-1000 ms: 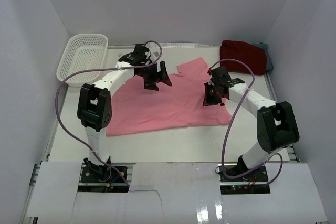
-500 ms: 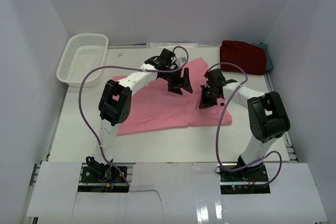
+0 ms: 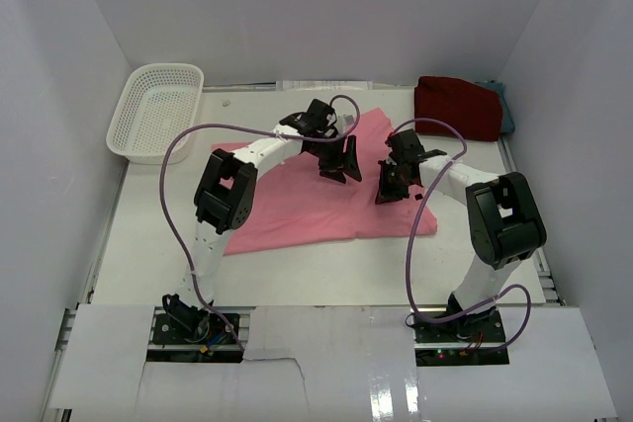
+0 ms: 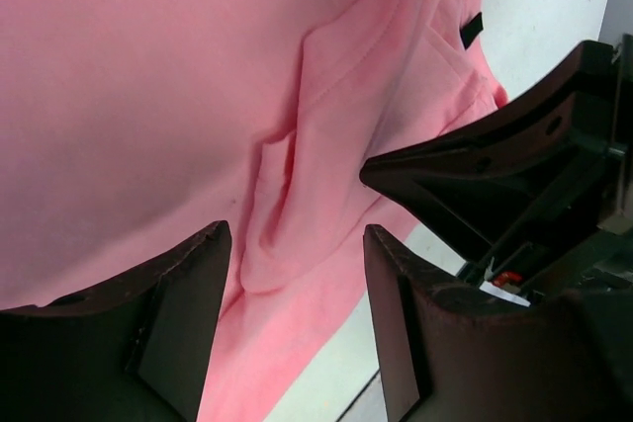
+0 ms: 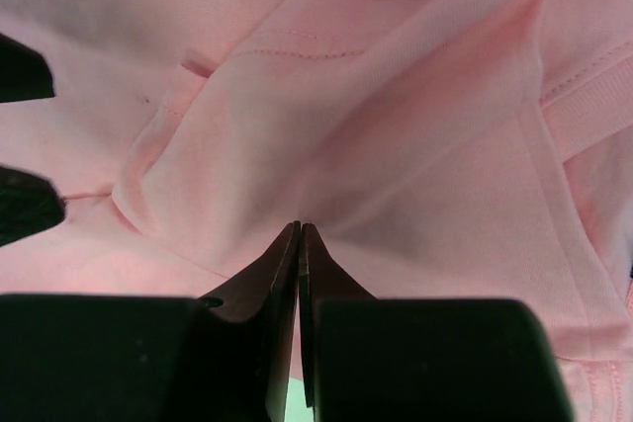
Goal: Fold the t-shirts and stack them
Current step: Fold the flattened tshirt in 1/3 of the way
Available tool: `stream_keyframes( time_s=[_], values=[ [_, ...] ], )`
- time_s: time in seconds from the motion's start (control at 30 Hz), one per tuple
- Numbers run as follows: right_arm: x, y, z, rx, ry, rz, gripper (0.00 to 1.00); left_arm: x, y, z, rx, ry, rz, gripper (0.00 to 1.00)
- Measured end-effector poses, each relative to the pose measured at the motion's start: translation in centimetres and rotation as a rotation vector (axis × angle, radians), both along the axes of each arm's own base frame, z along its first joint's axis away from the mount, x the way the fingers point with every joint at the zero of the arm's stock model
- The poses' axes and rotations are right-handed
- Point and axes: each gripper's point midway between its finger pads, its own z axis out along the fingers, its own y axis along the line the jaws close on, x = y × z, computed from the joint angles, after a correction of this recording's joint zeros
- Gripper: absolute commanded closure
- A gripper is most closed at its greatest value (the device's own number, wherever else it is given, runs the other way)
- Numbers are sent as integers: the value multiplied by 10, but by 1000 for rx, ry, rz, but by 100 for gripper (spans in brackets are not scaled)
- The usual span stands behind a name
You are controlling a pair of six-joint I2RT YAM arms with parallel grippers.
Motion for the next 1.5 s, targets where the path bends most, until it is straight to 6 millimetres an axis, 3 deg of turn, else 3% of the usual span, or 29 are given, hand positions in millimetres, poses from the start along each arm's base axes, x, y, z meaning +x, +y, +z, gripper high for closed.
stream_keyframes(
  time_s=[0.87,1.0,1.17,1.27,1.5],
  values=[
    [-1,0,-2,-2,4,-3,92,-5,-14,-36,-38,34,-45,57],
    [-1,-1,-2,-5,4,-4,92,-7,-18,-38,-37,38,-56,62],
    [-1,-2,-2,-8,4,-6,92,-11,-20,-40,-36,47,-69,83],
    [-1,-2,-3,-9,5,-6,92,-13,-23,-44,-33,52,-76,89],
    [-1,-2,-5,-13,9,-7,92,-11,-22,-44,-17,43,-65,89]
  ],
)
